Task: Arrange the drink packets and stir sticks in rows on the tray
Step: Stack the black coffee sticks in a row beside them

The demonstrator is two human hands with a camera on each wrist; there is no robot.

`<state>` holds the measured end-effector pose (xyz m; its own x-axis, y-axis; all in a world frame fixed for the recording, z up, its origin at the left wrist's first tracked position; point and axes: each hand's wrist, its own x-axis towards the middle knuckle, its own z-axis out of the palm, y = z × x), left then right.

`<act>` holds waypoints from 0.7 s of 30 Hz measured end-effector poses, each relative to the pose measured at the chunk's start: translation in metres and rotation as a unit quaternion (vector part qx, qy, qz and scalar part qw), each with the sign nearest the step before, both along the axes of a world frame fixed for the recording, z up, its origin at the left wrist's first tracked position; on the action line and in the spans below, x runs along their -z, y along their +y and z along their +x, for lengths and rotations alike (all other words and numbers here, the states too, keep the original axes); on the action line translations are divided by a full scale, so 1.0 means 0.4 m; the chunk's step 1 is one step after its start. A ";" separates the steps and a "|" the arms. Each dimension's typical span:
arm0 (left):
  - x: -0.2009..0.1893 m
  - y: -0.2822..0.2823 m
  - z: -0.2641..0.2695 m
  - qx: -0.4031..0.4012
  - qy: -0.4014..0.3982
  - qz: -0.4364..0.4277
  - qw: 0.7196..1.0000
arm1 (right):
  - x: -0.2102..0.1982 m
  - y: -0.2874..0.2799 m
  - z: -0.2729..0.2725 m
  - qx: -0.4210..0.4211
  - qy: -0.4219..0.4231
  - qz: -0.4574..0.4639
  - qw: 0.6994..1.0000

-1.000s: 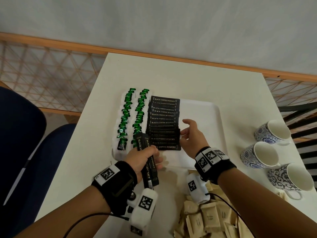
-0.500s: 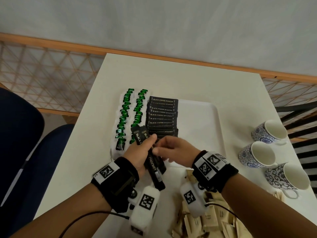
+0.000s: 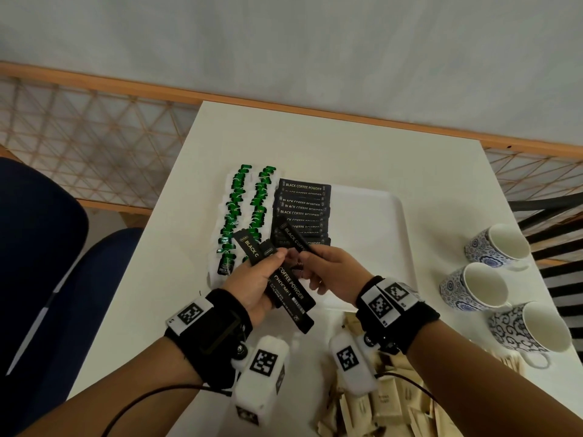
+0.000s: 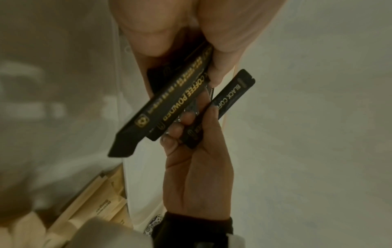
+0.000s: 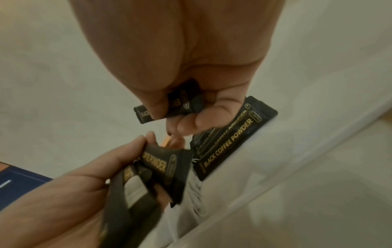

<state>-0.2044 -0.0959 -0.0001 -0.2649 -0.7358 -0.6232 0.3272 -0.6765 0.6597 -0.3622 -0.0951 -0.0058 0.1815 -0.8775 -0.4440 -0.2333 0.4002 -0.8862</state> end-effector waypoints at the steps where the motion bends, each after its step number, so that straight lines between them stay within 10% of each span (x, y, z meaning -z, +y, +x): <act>1: 0.002 0.000 0.000 -0.007 -0.003 0.001 1.000 | 0.000 -0.001 -0.004 0.006 -0.003 0.004 1.000; 7: 0.005 -0.007 0.016 -0.036 -0.014 0.010 0.999 | -0.008 -0.003 -0.019 0.052 -0.027 0.034 0.998; 12: 0.013 -0.026 0.048 -0.070 -0.016 0.040 0.997 | 0.018 -0.005 -0.059 -0.040 0.265 -0.071 0.961; 21: 0.021 -0.043 0.094 -0.075 -0.020 -0.005 0.997 | 0.027 -0.016 -0.038 -0.096 0.366 -0.078 0.922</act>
<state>-0.1668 -0.1131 -0.0085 -0.1258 -0.7717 -0.6234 0.3975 -0.6150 0.6810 -0.3775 -0.1014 -0.0168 0.0412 -0.9241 -0.3800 -0.8455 0.1704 -0.5061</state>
